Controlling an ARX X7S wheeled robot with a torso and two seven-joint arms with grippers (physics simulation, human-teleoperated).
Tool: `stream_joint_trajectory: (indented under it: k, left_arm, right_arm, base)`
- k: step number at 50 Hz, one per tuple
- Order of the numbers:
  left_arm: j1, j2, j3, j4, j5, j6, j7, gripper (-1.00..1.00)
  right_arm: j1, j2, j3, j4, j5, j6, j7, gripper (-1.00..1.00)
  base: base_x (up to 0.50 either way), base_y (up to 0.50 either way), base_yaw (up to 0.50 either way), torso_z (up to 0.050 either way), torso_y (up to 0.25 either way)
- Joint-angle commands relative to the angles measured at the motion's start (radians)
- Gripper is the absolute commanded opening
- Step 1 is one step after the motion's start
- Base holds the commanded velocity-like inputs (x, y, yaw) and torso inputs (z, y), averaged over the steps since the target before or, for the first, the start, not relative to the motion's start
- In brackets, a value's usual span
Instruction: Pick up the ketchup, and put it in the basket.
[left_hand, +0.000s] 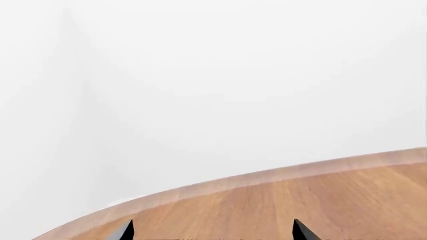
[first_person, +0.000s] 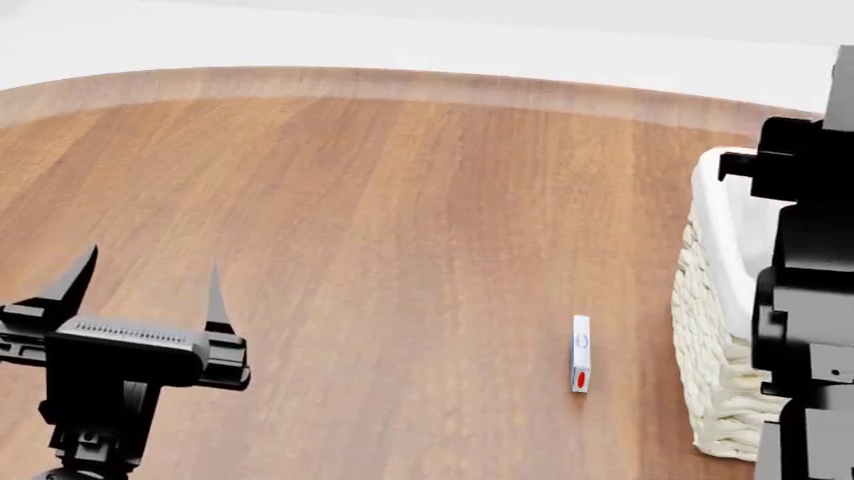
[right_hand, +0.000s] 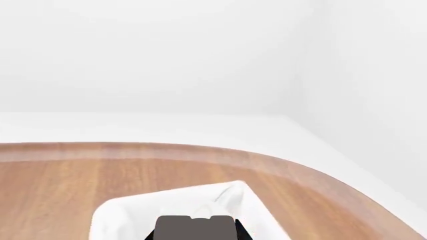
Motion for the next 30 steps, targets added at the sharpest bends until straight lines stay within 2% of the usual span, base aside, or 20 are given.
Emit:
stream_joint_trajectory:
  k: [1, 30]
  left_arm:
    - [-0.005, 0.016, -0.012, -0.026, -0.008, 0.014, 0.043, 1.00]
    - [0.002, 0.007, 0.004, -0.042, -0.017, 0.026, 0.032, 1.00]
  right_arm:
    - [-0.007, -0.024, 0.034, 0.012, -0.052, -0.005, -0.044, -1.00]
    - [-0.045, -0.031, 0.070, 0.012, -0.055, 0.014, -0.045, -1.00]
  base:
    - [0.00, 0.00, 0.00, 0.000, 0.000]
    - [0.00, 0.00, 0.00, 0.000, 0.000]
